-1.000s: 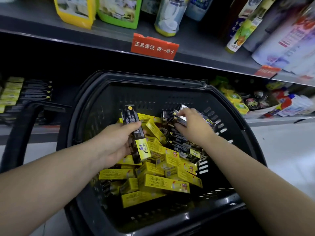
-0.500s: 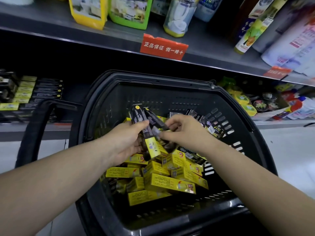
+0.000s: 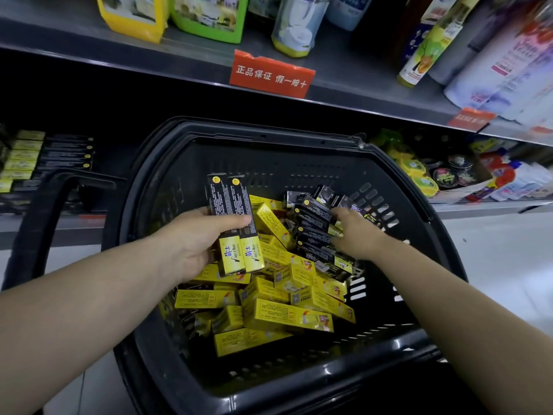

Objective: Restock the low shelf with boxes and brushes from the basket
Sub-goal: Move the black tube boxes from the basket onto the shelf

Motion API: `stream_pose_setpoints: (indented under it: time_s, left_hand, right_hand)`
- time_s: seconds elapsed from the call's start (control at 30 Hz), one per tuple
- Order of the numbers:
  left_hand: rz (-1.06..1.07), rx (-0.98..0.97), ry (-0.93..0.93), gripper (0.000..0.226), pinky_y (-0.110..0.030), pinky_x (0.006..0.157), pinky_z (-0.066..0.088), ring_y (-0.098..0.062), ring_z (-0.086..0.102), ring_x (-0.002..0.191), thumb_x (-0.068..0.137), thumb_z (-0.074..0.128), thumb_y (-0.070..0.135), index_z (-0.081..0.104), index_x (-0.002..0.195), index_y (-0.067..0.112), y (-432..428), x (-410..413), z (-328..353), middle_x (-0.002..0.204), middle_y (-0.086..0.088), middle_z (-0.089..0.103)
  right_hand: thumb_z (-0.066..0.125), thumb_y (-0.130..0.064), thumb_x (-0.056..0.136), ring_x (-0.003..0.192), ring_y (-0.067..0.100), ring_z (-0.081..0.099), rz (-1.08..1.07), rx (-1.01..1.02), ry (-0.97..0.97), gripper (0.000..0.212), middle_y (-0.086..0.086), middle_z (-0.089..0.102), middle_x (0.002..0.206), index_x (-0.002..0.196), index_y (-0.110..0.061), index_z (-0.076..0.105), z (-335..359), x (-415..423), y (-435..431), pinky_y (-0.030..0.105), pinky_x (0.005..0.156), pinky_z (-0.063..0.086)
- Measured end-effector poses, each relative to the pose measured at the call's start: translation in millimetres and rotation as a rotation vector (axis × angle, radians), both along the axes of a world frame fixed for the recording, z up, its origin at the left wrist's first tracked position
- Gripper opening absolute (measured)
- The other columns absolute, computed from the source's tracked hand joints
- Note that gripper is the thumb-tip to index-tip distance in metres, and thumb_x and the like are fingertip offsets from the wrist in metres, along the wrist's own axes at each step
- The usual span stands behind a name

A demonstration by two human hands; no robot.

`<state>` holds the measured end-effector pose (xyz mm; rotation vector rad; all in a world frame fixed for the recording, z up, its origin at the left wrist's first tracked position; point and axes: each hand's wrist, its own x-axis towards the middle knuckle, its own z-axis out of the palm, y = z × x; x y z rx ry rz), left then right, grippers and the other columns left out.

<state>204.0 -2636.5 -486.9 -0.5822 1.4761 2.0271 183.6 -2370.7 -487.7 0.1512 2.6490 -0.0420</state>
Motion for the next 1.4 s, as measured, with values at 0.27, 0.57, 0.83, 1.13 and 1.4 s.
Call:
stream_pose_setpoints:
  time_s: [0.27, 0.57, 0.83, 1.13, 1.4]
  left_hand:
    - [-0.045, 0.037, -0.008, 0.038, -0.033, 0.058, 0.049, -0.022, 0.066, 0.081, 0.078, 0.069, 0.009, 0.057, 0.114, 0.015, 1, 1, 1, 0.095, -0.009, 0.070]
    - [-0.107, 0.033, 0.015, 0.020, -0.033, 0.063, 0.050, -0.020, 0.066, 0.077, 0.078, 0.069, 0.005, 0.061, 0.092, 0.016, 1, 2, 3, 0.083, -0.005, 0.071]
    - [-0.105, 0.017, -0.006, 0.021, -0.033, 0.061, 0.051, -0.022, 0.065, 0.076, 0.077, 0.070, 0.006, 0.063, 0.096, 0.012, 0, 4, 6, 0.090, -0.009, 0.070]
    - [-0.096, 0.009, 0.007, 0.019, -0.036, 0.066, 0.052, -0.022, 0.065, 0.079, 0.078, 0.070, 0.006, 0.060, 0.091, 0.014, -1, 6, 5, 0.086, -0.007, 0.070]
    - [-0.097, 0.038, -0.009, 0.025, -0.036, 0.065, 0.053, -0.023, 0.067, 0.076, 0.080, 0.069, 0.014, 0.062, 0.104, 0.011, 0, 7, 10, 0.090, -0.010, 0.071]
  right_hand:
    - [0.051, -0.029, 0.094, 0.128, 0.035, 0.039, 0.088, 0.088, 0.181, 0.076, 0.016, 0.034, 0.142, 0.151, -0.021, 0.001, -30, -14, -13, 0.042, 0.092, 0.044]
    - [0.059, -0.014, 0.087, 0.110, 0.030, 0.049, 0.372, 0.403, 0.469, 0.034, 0.010, 0.053, 0.120, 0.120, -0.010, 0.053, -37, -21, -20, 0.038, 0.094, 0.038]
    - [0.057, 0.000, 0.086, 0.117, 0.031, 0.047, 0.210, 0.172, 0.394, 0.059, 0.014, 0.046, 0.130, 0.135, -0.013, 0.029, -40, -18, -29, 0.037, 0.093, 0.042]
    - [0.056, -0.005, 0.090, 0.124, 0.032, 0.038, 0.186, 0.178, 0.297, 0.064, 0.010, 0.038, 0.140, 0.143, -0.023, 0.024, -38, -21, -23, 0.040, 0.088, 0.049]
    - [0.065, -0.048, 0.082, 0.091, 0.015, 0.059, -0.025, -0.567, 0.508, 0.053, -0.004, 0.060, 0.102, 0.124, -0.027, 0.040, 34, -11, -64, 0.028, 0.073, 0.050]
